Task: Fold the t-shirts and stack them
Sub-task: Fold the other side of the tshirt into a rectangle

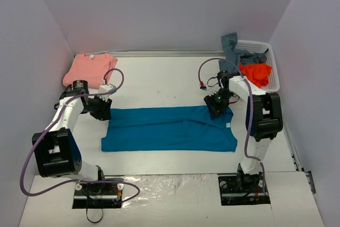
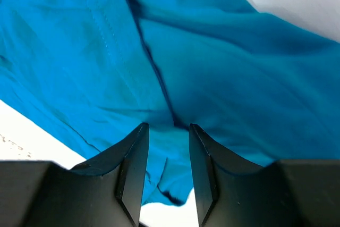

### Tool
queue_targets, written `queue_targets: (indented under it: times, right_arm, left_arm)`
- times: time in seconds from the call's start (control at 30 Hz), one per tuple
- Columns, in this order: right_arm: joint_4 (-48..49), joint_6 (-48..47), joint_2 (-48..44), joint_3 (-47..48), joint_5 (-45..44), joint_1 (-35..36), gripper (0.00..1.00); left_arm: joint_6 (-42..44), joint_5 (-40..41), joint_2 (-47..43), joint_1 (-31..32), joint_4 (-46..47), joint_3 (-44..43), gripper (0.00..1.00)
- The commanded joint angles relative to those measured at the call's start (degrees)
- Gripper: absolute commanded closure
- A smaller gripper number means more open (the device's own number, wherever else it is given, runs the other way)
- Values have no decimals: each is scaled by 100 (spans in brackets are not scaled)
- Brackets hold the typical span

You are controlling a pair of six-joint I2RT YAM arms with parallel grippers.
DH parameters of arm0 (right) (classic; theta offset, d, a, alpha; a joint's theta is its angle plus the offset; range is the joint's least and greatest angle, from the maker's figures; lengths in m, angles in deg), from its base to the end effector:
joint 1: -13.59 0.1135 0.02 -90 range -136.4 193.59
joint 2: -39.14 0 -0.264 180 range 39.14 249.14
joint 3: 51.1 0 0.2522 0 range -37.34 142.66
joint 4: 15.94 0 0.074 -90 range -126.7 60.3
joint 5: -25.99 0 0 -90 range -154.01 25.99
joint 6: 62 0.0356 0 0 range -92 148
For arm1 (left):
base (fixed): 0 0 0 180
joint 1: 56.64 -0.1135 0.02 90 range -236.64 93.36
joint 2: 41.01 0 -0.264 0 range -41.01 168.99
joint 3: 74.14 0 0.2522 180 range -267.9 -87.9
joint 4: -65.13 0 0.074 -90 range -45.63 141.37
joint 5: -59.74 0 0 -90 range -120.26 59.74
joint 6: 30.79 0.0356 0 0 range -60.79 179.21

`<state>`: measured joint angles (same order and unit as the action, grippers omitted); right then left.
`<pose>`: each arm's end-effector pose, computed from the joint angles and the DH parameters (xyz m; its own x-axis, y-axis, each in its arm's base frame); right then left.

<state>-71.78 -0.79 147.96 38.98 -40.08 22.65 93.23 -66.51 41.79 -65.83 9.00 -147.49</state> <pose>0.3654 0.0729 0.1797 -0.7137 -0.5596 -0.4213 -0.6780 0.7031 0.2146 0.2779 0.0236 0.2405 -0.6820 0.3467 -0.6439 0.5962 0.7736 -0.2150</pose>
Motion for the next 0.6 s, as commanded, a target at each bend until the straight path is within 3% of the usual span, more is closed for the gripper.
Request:
queue_targets:
  times: [0.0,0.17,0.4,0.57]
  right_arm:
    - [-212,-126,96,261,315,52,68]
    - [-221,-179,193,244,341,140,69]
    - [-247,-170,35,138,368,236,100]
    - [-335,-179,-246,33,271,315,100]
  left_arm:
    - [-71,-172,-124,-48,27,-176,77]
    - [-89,-137,-116,-56,62,-140,77]
    - [-106,-163,-133,-48,80,-114,78]
    - [-106,-172,-151,-48,80,-105,78]
